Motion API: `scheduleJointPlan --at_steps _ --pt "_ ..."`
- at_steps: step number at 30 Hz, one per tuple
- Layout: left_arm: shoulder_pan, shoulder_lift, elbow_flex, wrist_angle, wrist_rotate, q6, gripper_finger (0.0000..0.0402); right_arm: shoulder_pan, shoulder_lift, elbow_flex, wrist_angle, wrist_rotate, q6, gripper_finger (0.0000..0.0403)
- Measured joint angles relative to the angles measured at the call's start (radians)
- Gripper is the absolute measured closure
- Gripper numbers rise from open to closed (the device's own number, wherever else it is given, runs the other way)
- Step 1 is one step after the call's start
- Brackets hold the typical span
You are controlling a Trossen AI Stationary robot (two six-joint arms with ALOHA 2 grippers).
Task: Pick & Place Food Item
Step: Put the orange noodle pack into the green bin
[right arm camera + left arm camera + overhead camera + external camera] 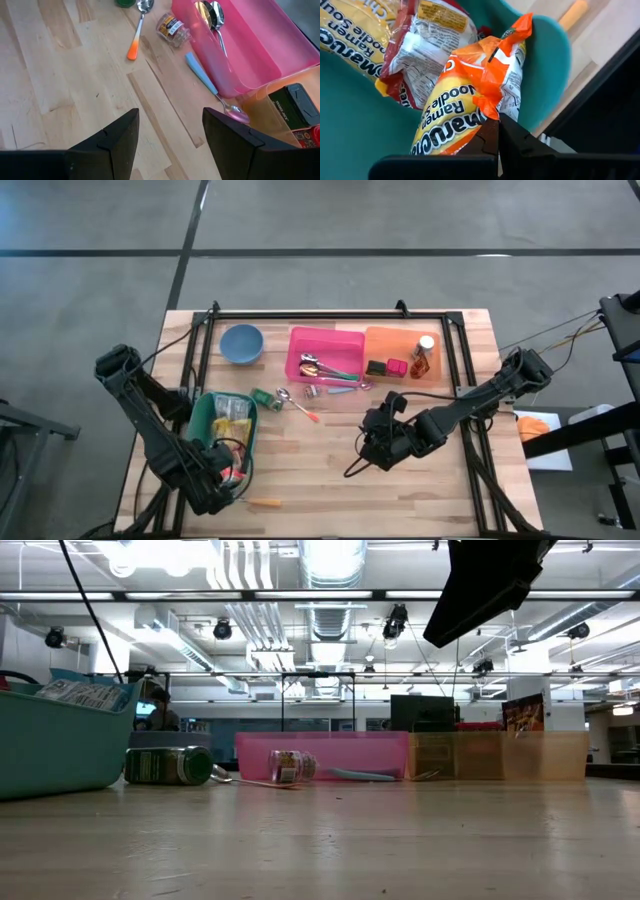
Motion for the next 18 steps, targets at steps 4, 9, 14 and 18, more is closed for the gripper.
scheduleJointPlan --at_steps 4,9,14,18 --pt "0.012 0.000 -0.043 0.019 0.020 0.004 0.0401 0.000 0.000 0.000 0.001 0.000 -0.001 0.0186" --pt "0.032 0.000 -0.101 0.109 0.040 0.046 0.0401 0.000 0.000 0.000 0.001 0.000 -0.001 0.0186" --pt "0.051 -0.001 -0.145 0.169 0.042 0.077 0.0401 0.000 0.000 0.000 0.002 0.000 -0.001 0.0186" --pt "0.057 -0.001 -0.164 0.184 0.042 0.085 0.0401 0.000 0.000 0.000 0.002 0.000 -0.001 0.0186"
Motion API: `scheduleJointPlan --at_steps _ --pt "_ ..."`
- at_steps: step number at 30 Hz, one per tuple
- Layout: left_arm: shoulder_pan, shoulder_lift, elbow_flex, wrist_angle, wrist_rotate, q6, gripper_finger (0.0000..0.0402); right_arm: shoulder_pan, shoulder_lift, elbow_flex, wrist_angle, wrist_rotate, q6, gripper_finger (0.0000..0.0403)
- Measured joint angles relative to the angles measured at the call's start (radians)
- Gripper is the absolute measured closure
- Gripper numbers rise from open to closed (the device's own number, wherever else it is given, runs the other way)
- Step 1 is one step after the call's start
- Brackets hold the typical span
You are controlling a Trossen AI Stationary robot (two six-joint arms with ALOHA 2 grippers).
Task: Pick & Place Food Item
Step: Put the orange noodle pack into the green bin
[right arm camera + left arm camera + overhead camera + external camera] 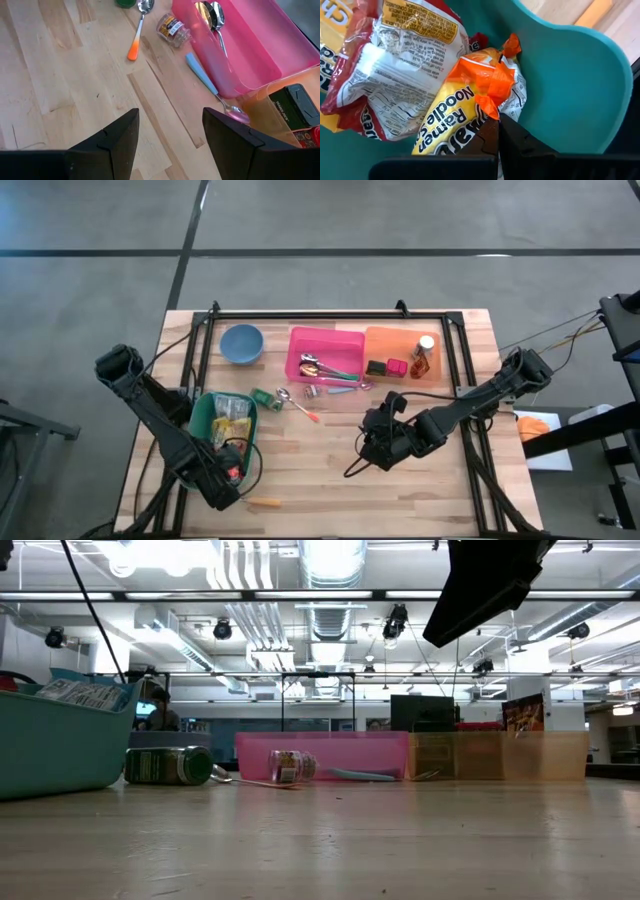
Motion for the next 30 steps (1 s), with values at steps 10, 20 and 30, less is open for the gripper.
scheduleJointPlan --at_steps 10,20,30 --pt "0.001 0.000 -0.002 0.039 0.000 0.025 0.0401 0.000 0.000 -0.002 0.011 0.000 0.000 0.0186" --pt "0.012 -0.001 0.000 0.048 0.016 0.017 0.0374 0.000 0.000 -0.003 0.018 0.000 -0.004 0.0186" --pt "0.014 -0.001 0.000 0.048 0.017 0.013 0.0289 0.000 0.000 -0.003 0.018 0.000 -0.008 0.0186"
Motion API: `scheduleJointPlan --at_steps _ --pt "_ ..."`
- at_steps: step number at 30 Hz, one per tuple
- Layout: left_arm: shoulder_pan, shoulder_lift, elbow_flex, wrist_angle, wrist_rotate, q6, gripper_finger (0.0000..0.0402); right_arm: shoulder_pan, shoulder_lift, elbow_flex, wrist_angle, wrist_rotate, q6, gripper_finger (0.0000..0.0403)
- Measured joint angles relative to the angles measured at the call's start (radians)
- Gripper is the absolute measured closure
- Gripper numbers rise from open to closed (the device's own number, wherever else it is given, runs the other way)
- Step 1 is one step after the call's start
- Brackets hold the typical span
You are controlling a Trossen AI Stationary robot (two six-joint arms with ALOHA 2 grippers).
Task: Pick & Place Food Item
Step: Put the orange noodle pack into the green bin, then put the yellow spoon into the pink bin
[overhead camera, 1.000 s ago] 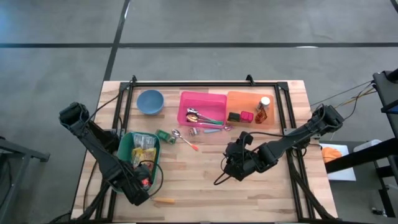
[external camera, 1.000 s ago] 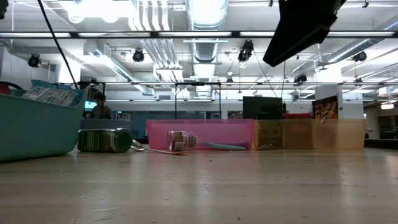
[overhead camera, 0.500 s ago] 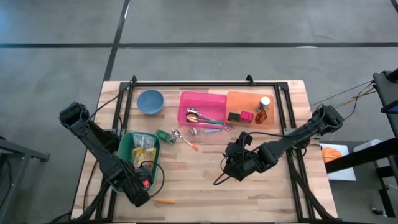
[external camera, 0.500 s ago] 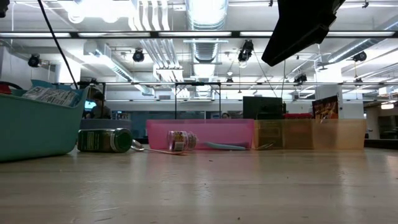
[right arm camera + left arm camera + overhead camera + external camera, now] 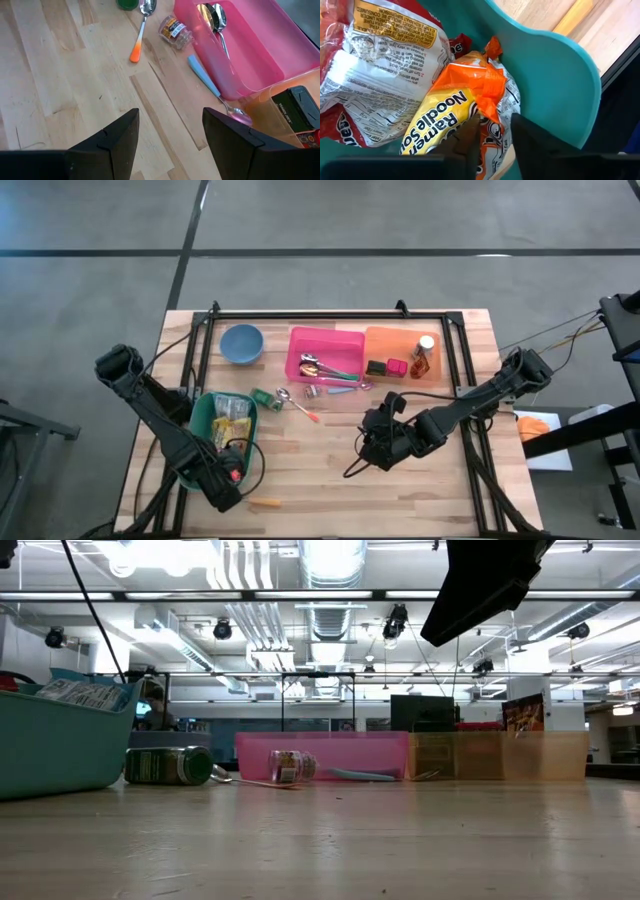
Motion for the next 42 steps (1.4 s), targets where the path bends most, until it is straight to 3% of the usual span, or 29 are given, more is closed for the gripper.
scheduleJointPlan --at_steps 9,23,29,34,42 --pt "0.021 -0.029 0.001 -0.001 0.035 -0.003 0.0239 0.000 0.000 0.000 0.001 0.000 0.000 0.0186" --pt "0.026 -0.133 0.002 -0.057 0.029 -0.047 0.0235 0.000 0.000 -0.002 0.003 -0.013 0.000 0.0186" --pt "0.027 -0.181 0.010 -0.074 -0.019 -0.049 0.0235 0.000 0.000 -0.004 0.004 -0.015 0.000 0.0186" --pt "0.027 -0.183 0.089 -0.171 -0.063 -0.043 0.0235 0.000 0.000 -0.004 0.005 -0.015 0.000 0.0186" --pt "0.027 -0.174 0.211 -0.221 -0.215 0.039 0.0259 0.000 0.000 -0.006 0.008 -0.015 0.003 0.0186"
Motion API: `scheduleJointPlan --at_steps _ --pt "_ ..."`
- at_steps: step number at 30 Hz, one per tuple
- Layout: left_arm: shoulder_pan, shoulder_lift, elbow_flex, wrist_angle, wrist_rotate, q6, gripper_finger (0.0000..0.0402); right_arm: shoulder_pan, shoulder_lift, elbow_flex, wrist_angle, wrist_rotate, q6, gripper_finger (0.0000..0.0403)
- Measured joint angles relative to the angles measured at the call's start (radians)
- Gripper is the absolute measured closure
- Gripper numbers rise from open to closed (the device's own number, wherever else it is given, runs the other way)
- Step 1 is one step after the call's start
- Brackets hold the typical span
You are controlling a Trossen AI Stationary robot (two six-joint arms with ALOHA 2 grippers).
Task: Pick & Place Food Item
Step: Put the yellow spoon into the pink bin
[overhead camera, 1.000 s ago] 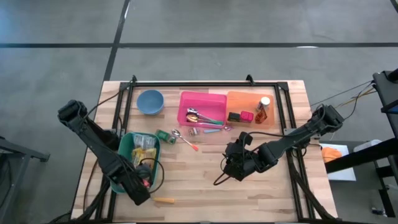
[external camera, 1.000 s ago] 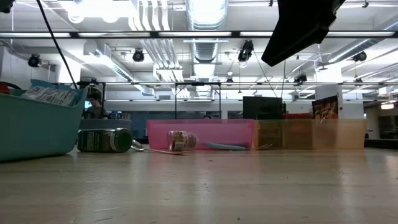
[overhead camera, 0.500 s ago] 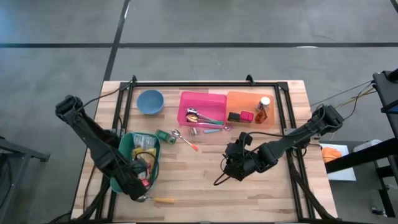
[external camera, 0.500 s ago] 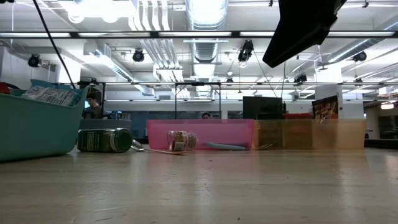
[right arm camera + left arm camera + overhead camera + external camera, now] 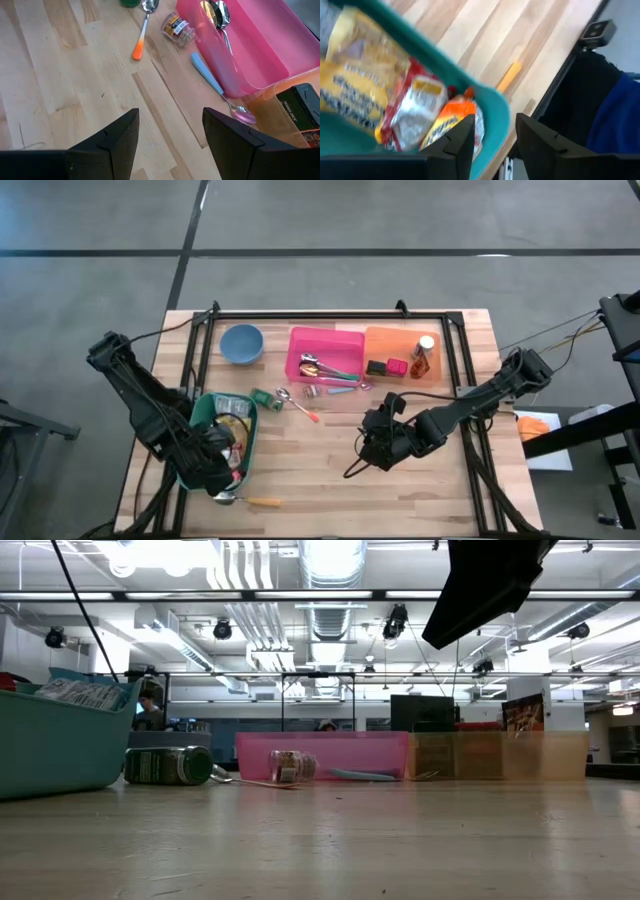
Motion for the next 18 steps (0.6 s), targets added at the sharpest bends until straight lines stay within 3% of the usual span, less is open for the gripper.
scheduleJointPlan --at_steps 6,12,18 --pt "0.001 0.094 0.044 0.009 0.002 0.093 0.0295 0.000 0.000 -0.017 0.024 -0.006 0.000 0.0186" --pt "0.005 0.227 0.132 0.009 0.067 0.196 0.0299 0.000 0.000 -0.031 0.047 -0.011 0.000 0.0186" --pt "0.005 0.364 0.256 0.009 0.072 0.459 0.0299 0.000 0.000 -0.031 0.049 -0.034 -0.002 0.0186"
